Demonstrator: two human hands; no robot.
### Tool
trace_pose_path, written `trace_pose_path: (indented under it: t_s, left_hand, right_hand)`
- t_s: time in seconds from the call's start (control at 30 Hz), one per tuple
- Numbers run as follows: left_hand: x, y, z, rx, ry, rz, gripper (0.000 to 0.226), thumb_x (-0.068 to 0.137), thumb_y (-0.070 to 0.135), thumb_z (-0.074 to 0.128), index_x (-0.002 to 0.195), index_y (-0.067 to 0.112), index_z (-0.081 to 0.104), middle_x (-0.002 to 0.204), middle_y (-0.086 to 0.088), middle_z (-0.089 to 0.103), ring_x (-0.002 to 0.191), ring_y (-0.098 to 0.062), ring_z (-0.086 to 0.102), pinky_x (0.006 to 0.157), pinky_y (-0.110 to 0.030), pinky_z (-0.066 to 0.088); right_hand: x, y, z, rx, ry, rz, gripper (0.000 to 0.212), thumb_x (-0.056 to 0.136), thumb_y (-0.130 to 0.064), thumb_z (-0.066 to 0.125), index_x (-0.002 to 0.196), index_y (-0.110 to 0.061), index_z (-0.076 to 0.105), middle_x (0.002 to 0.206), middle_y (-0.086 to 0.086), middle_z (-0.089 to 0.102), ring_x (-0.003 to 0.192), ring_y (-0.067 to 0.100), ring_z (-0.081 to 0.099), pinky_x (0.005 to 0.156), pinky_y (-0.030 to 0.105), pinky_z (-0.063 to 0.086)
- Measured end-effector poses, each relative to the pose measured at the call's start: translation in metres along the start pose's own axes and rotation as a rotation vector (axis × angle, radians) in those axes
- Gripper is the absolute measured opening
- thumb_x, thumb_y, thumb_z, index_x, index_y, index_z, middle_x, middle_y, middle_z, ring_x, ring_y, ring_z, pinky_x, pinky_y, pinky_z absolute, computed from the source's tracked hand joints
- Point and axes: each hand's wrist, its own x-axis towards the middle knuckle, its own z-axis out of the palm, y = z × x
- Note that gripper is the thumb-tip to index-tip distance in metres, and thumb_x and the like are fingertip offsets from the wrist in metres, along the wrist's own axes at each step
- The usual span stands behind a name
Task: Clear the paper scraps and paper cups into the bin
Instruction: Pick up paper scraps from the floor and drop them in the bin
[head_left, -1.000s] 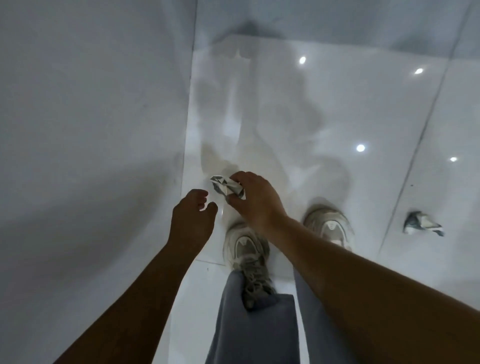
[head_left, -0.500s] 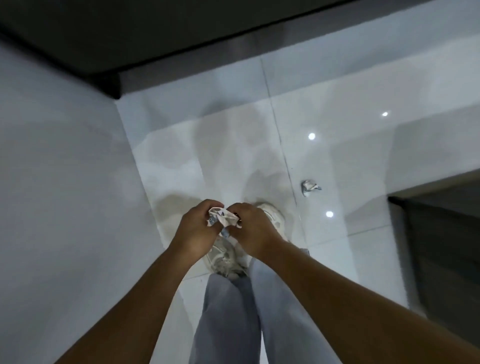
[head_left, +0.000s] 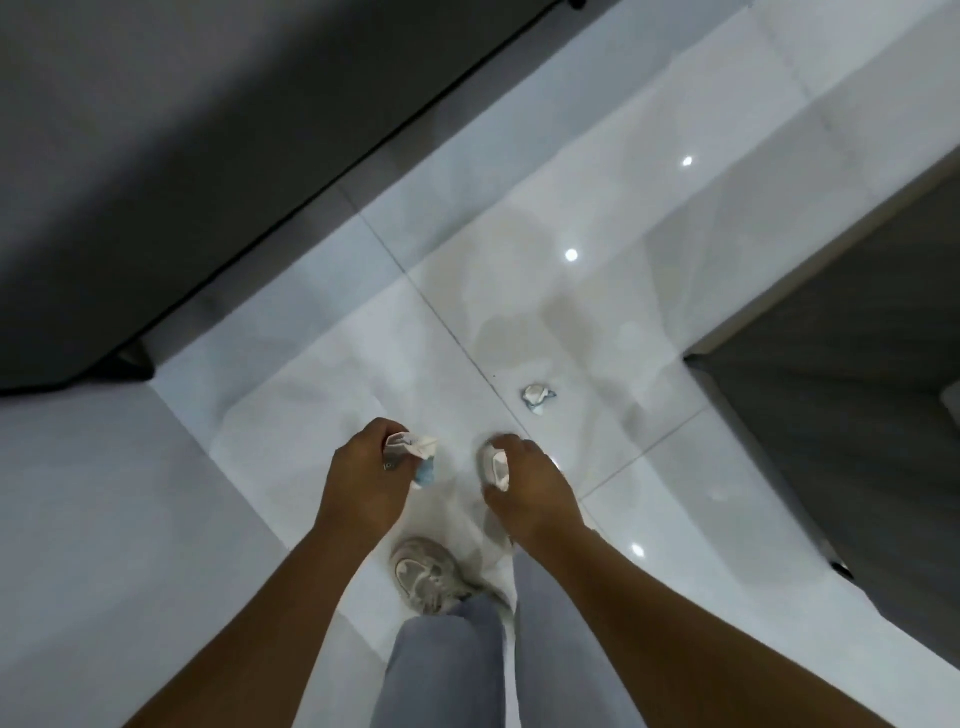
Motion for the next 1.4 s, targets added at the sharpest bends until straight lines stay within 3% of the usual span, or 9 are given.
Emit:
trace_pose_path:
  t_s: [0.13,0.3,0.57,0.8,1.07,1.27,1.4]
  left_hand:
    - [0.033,0.008,0.017,0.075,-0.003,0.044,0.009,0.086,0.013,0.066,0.092,0.014,0.059,0.086,0.000,0.063,0.071,-0.004,0.053,0.057,-0.007,0.036]
    - [0.080,-0.014,0.057,0.168,0.017,-0.003,0.012,0.086,0.012,0.063,0.098,0.012,0.060,0.095,-0.005,0.064,0.082,-0.018,0.055,0.070,-0.024,0.038]
    - [0.188,-0.059,0.125,0.234,-0.064,0.130,0.011,0.086,0.016,0.066,0.095,0.014,0.060,0.092,-0.001,0.063,0.083,-0.018,0.057,0.072,-0.029,0.044]
    - [0.241,-0.079,0.158,0.277,-0.081,0.150,0.017,0.087,0.013,0.065,0.102,0.011,0.059,0.096,-0.001,0.062,0.085,-0.016,0.057,0.069,-0.022,0.041]
    - [0.171,-0.022,0.119,0.312,-0.132,0.173,0.014,0.085,0.009,0.062,0.097,0.015,0.058,0.093,0.002,0.060,0.083,-0.015,0.055,0.068,-0.018,0.037]
    - [0.058,0.080,0.043,0.331,-0.164,0.300,0.011,0.085,0.008,0.063,0.090,0.017,0.057,0.084,0.002,0.061,0.073,-0.010,0.054,0.057,-0.006,0.036]
    - [-0.021,0.159,-0.006,0.331,-0.175,0.393,0.008,0.084,0.006,0.062,0.089,0.011,0.060,0.079,-0.001,0.060,0.068,-0.011,0.052,0.056,-0.010,0.036]
  right_hand:
    - [0.027,0.031,-0.009,-0.032,0.037,0.088,0.052,0.090,-0.017,0.058,0.138,-0.020,0.039,0.135,0.004,0.047,0.120,0.022,0.047,0.094,0.031,0.044]
    - [0.083,0.073,0.010,-0.046,0.086,0.165,0.056,0.090,-0.018,0.059,0.141,-0.017,0.037,0.139,0.008,0.042,0.123,0.026,0.043,0.096,0.033,0.043]
    - [0.215,0.132,0.069,-0.069,0.242,0.197,0.057,0.090,-0.016,0.058,0.142,-0.015,0.033,0.146,0.012,0.032,0.130,0.032,0.032,0.100,0.038,0.039]
    - [0.264,0.155,0.107,-0.008,0.362,0.220,0.042,0.089,0.000,0.050,0.128,-0.012,0.051,0.134,0.012,0.039,0.122,0.029,0.033,0.088,0.035,0.045]
    - [0.173,0.117,0.061,0.152,0.381,0.224,0.033,0.092,-0.014,0.050,0.124,-0.015,0.056,0.123,0.006,0.049,0.116,0.024,0.038,0.082,0.030,0.040]
    - [0.035,0.040,-0.034,0.273,0.437,0.215,0.030,0.093,-0.018,0.051,0.121,-0.014,0.059,0.122,0.004,0.051,0.112,0.023,0.042,0.087,0.033,0.044]
    - [-0.069,-0.012,-0.101,0.357,0.520,0.206,0.030,0.093,-0.020,0.052,0.121,-0.016,0.059,0.123,0.002,0.051,0.114,0.021,0.042,0.090,0.033,0.045]
